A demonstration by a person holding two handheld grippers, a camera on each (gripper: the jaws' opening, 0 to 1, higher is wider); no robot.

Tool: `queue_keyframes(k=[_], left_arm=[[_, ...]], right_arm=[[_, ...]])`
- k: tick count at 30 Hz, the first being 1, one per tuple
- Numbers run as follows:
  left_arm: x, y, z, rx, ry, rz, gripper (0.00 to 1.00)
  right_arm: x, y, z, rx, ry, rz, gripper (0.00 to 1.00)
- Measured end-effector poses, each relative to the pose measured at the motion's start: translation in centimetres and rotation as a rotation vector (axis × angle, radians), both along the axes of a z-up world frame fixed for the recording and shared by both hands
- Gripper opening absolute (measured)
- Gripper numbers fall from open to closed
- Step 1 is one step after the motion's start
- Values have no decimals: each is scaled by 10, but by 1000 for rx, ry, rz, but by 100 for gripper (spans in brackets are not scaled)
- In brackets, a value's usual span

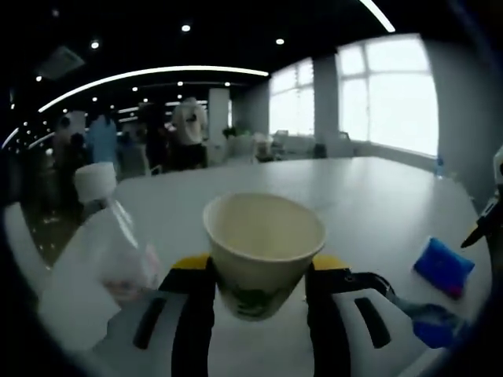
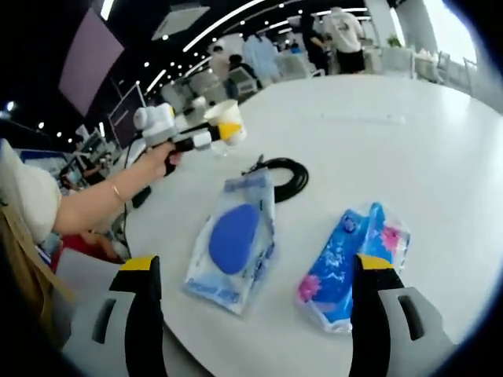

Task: Arrange the tabletop items into an orderly group along one side of the table until the central work area is clear of visible clutter.

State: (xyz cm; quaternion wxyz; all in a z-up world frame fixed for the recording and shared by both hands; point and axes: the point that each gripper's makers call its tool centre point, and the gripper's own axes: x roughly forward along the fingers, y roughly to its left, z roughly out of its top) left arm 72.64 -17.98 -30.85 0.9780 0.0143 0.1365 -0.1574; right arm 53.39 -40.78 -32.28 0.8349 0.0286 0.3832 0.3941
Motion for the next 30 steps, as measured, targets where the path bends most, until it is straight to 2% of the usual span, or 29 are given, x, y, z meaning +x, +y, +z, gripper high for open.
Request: queue_keyframes(k=[5,11,13,17,19,30], left_arm=[[7,1,-12,5,11,37,43],[14,1,-19,-40,6,78,43],[16,2,-23,-63,21,93,43],[17,7,-31,-45,36,110,43],[18,9,-34,-65,43,119,43],[18,12,-48,-55,80,142,43]], right_arm=[[1,2,-3,-7,8,8,100],[1,2,-3,-15,5,22,100],[1,3,-2,-15,2,24,100],[1,4,-2,-15,1,32,100],[1,5,-2,-16,1,35,100],[4,4,-1,-14,0,25,99]])
